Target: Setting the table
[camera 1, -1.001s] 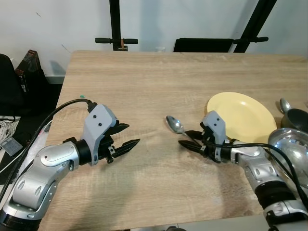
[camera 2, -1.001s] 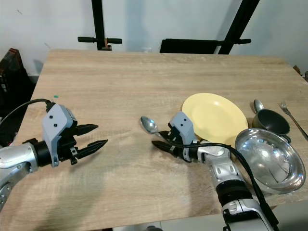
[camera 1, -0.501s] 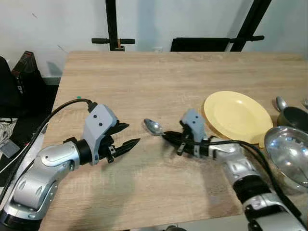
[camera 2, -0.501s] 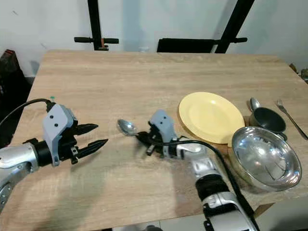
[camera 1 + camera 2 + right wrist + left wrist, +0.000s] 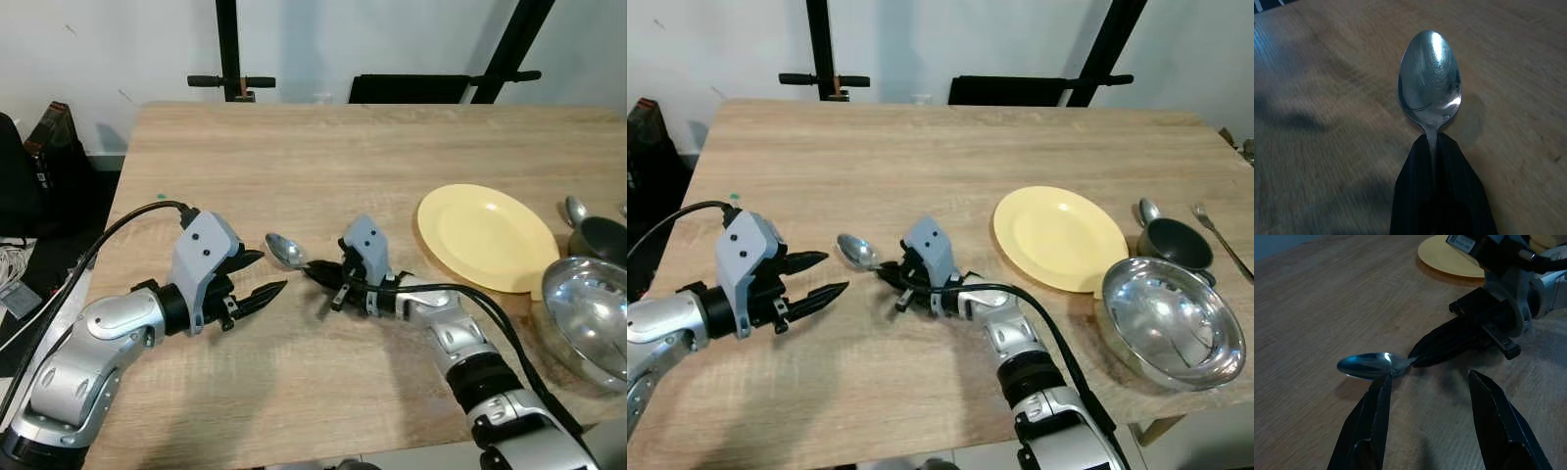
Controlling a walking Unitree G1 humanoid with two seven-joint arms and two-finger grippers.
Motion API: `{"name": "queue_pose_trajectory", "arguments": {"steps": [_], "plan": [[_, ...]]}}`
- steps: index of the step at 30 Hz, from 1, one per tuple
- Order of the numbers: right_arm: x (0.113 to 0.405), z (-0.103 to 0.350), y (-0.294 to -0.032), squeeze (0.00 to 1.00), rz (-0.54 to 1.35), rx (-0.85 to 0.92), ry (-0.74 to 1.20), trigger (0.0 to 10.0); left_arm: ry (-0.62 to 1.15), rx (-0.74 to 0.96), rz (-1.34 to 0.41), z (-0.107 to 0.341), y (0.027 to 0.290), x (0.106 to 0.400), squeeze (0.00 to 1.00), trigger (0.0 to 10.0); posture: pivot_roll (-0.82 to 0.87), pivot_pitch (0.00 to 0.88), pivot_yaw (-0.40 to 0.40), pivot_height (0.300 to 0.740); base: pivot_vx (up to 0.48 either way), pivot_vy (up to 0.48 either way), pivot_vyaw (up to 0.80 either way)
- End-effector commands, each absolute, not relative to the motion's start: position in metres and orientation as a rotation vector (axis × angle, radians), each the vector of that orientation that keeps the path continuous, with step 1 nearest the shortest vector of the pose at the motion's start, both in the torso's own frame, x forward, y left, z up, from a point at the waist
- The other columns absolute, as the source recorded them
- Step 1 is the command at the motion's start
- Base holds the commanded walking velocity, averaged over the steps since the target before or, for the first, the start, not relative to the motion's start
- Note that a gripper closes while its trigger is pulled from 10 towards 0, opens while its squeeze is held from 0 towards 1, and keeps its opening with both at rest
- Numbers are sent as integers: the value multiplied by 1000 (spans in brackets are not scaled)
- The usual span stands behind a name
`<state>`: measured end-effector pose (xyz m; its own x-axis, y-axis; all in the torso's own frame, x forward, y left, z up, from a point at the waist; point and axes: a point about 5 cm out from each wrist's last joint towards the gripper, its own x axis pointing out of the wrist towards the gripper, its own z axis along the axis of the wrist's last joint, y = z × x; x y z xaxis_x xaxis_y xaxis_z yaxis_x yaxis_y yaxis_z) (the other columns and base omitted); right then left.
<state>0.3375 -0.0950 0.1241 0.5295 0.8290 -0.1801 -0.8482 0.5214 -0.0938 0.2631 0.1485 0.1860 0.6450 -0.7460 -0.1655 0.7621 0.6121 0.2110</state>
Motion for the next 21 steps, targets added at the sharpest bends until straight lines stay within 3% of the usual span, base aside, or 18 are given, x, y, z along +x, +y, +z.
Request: {"name": "queue_pose_trajectory", "arguments": {"steps": [1, 6, 9, 11, 16, 21], "plan": [[336, 123, -96, 0, 1005, -154, 121, 10000, 75, 272, -887, 184, 145, 261, 27, 10000, -42, 58, 1, 740, 0, 0, 0], [336, 129, -93, 0, 1010, -144, 91, 10000, 74, 271, -887, 184, 145, 260, 27, 10000, -43, 58, 1, 740, 0, 0, 0], [336, 162, -102, 0, 862, -61, -75, 10000, 36, 270, -823, 188, 144, 265, 27, 10000, -52, 64, -1, 740, 0, 0, 0], [332, 180, -122, 0, 622, 8, -178, 10000, -21, 214, -670, 195, 147, 275, 24, 10000, -65, 69, 7, 740, 0, 0, 0], [318, 185, -138, 0, 363, 97, -232, 10000, -24, 171, -480, 191, 156, 282, 39, 10000, -69, 73, 15, 740, 0, 0, 0], [304, 187, -145, 0, 228, 92, -251, 10000, -10, 182, -360, 182, 157, 283, 47, 10000, -75, 74, 26, 740, 0, 0, 0]]}}
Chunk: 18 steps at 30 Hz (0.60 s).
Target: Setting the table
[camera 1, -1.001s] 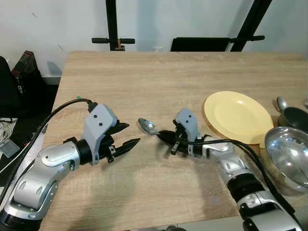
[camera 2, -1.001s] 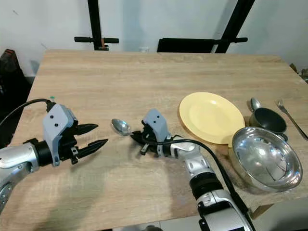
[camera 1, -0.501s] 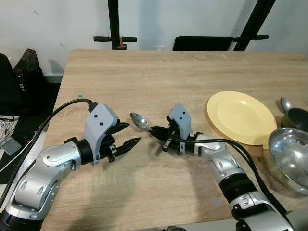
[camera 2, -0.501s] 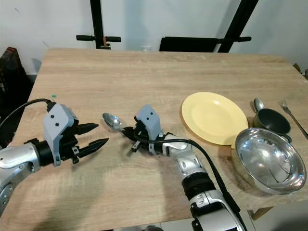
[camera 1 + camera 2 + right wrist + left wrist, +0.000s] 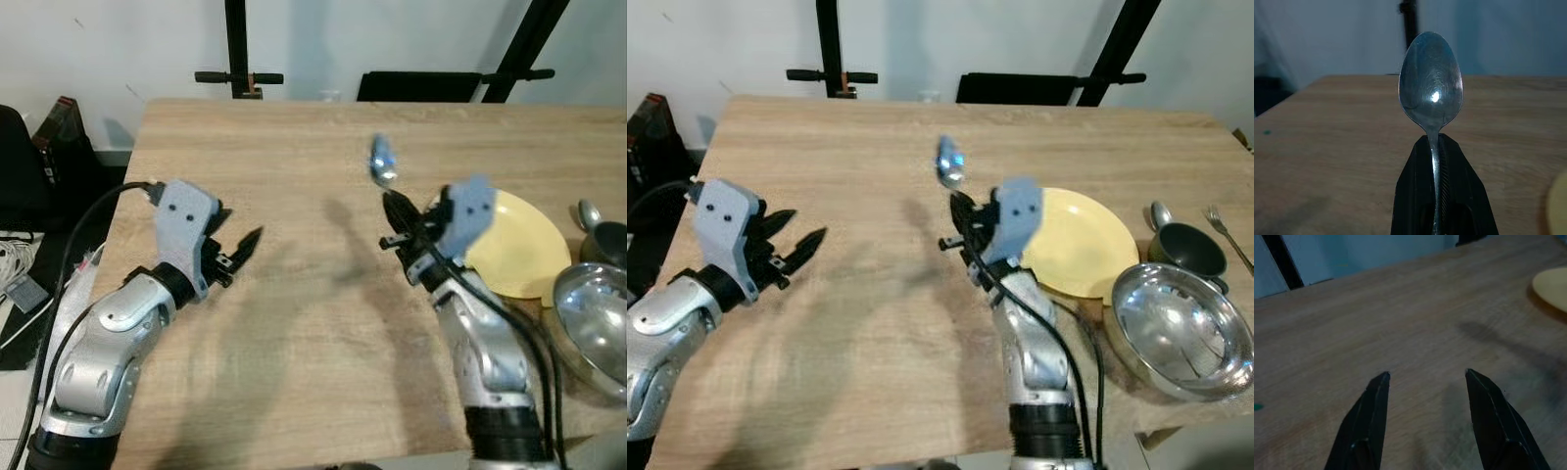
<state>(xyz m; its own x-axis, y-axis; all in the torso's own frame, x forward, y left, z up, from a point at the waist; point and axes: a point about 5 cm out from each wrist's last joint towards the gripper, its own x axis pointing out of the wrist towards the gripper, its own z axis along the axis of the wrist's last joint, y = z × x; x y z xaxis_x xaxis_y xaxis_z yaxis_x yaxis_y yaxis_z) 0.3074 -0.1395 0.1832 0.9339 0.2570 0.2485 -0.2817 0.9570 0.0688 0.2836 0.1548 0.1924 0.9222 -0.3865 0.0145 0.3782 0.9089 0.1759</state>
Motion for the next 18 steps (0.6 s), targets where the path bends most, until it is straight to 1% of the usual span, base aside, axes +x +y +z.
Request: {"name": "queue_pose_trajectory", "arguments": {"steps": [1, 5, 8, 13, 18], "plan": [[300, 187, -148, 0, 190, 79, -251, 10000, -9, 188, -332, 181, 156, 282, 47, 10000, -75, 74, 26, 740, 0, 0, 0], [288, 188, -171, 0, 77, 30, -243, 10000, -4, 197, -201, 174, 162, 281, 47, 10000, -81, 71, 28, 740, 0, 0, 0], [283, 187, -178, 0, 65, 4, -234, 10000, -11, 201, -193, 174, 164, 280, 35, 10000, -83, 70, 29, 740, 0, 0, 0], [280, 184, -182, 0, 71, -11, -210, 10000, -35, 235, -171, 176, 167, 281, 47, 10000, -88, 66, 36, 740, 0, 0, 0], [280, 182, -178, 0, 72, -10, -191, 10000, -39, 251, -153, 174, 164, 281, 59, 10000, -85, 57, 37, 740, 0, 0, 0]]}}
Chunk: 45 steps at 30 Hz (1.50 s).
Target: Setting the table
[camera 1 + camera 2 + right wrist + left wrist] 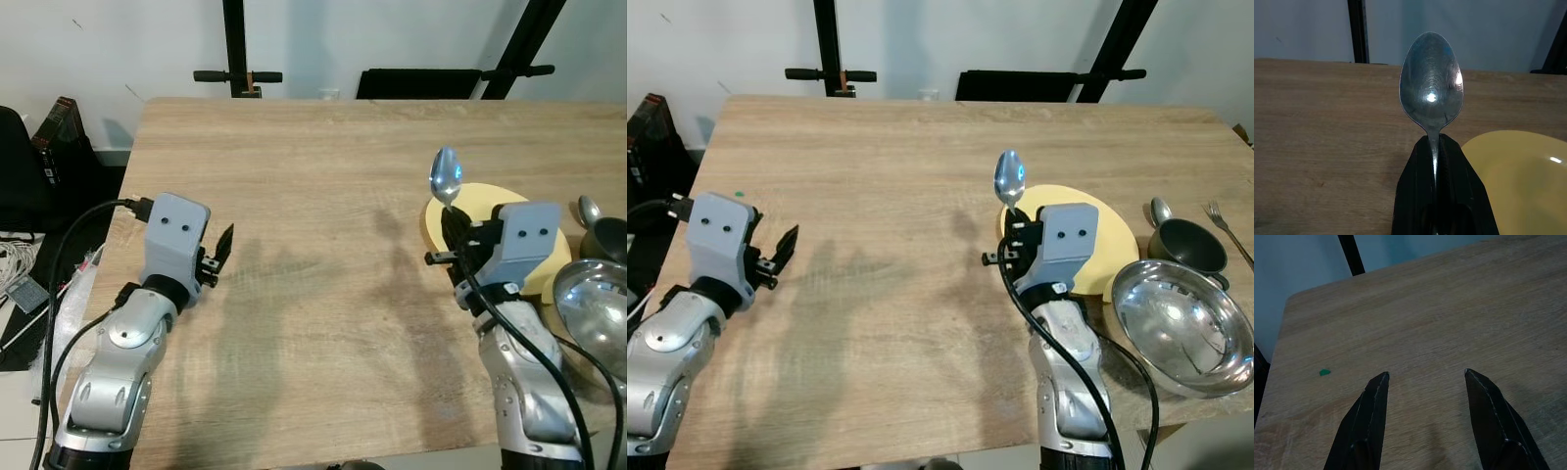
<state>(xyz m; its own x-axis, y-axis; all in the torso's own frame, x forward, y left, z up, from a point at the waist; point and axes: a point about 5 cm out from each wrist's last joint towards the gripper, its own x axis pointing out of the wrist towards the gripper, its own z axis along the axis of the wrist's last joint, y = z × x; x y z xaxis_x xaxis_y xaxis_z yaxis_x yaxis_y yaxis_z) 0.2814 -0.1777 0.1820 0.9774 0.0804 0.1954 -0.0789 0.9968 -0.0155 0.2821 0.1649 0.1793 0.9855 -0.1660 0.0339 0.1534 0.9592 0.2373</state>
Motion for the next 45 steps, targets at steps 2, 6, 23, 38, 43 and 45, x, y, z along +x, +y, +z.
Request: {"name": "queue_pose_trajectory", "arguments": {"steps": [2, 6, 23, 38, 43, 45], "plan": [[279, 182, -178, 0, 69, -11, -187, 10000, -37, 243, -147, 173, 163, 281, 71, 10000, -85, 57, 37, 740, 0, 0, 0], [279, 182, -178, 0, 81, -13, -184, 10000, -40, 248, -140, 172, 163, 280, 78, 10000, -85, 57, 37, 740, 0, 0, 0], [279, 179, -187, 0, 121, -59, -162, 10000, -51, 270, -163, 171, 164, 287, 98, 10000, -97, 34, 55, 740, 0, 0, 0], [281, 179, -184, 0, 110, -39, -170, 10000, -61, 265, -171, 171, 161, 290, 90, 10000, -97, 39, 56, 740, 0, 0, 0], [281, 178, -183, 0, 111, -39, -164, 10000, -64, 256, -176, 171, 160, 288, 98, 10000, -95, 42, 50, 740, -329, 0, 0], [281, 178, -183, 0, 111, -39, -163, 10000, -64, 254, -175, 170, 160, 287, 110, 10000, -95, 42, 50, 740, -368, 0, 0]]}}
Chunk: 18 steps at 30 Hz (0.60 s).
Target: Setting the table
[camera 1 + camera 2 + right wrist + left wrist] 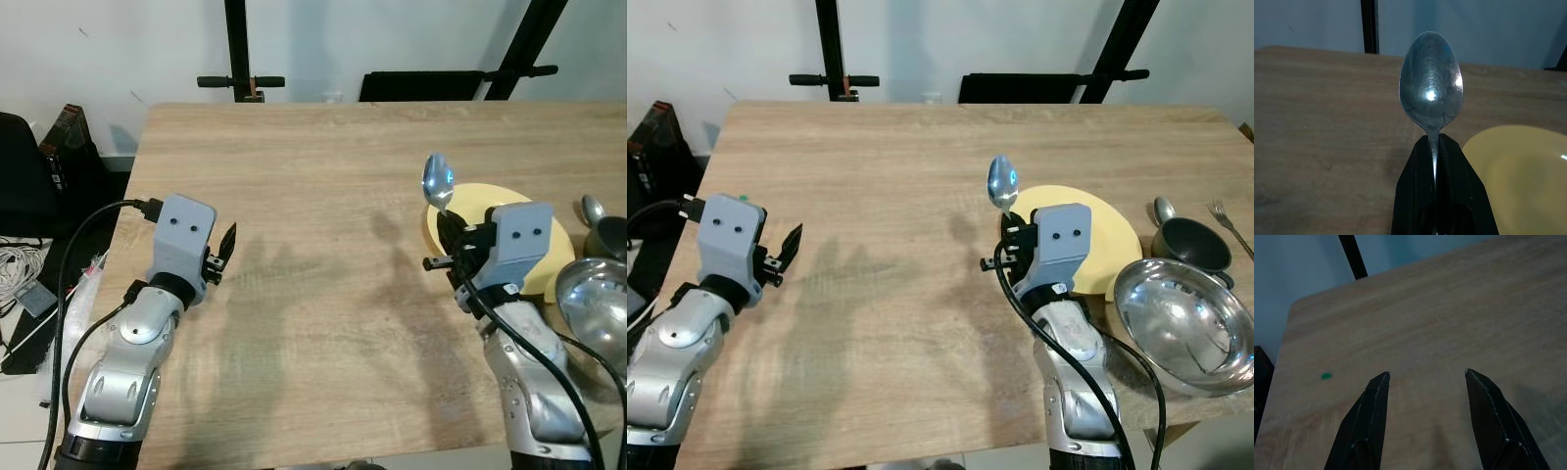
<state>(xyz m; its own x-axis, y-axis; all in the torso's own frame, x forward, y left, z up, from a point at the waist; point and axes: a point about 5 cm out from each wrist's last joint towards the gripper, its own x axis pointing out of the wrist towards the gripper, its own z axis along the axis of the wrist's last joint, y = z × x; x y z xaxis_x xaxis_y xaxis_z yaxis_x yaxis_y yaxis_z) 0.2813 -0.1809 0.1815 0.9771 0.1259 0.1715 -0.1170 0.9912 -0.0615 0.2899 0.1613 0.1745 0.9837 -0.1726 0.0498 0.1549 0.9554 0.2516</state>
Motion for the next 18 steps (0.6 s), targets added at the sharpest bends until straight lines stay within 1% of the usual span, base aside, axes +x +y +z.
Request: {"name": "queue_pose_trajectory", "arguments": {"steps": [1, 3, 18], "plan": [[282, 178, -183, 0, 111, -39, -163, 10000, -64, 253, -175, 170, 160, 287, 114, 10000, -95, 42, 50, 740, -371, 0, 0], [282, 177, -184, 0, 110, -40, -161, 10000, -63, 252, -175, 170, 161, 288, 125, 10000, -96, 44, 49, 740, -366, 0, 0], [282, 177, -185, 0, 109, -44, -157, 10000, -59, 245, -178, 169, 160, 289, 122, 10000, -99, 47, 48, 740, -347, 0, 0]]}}
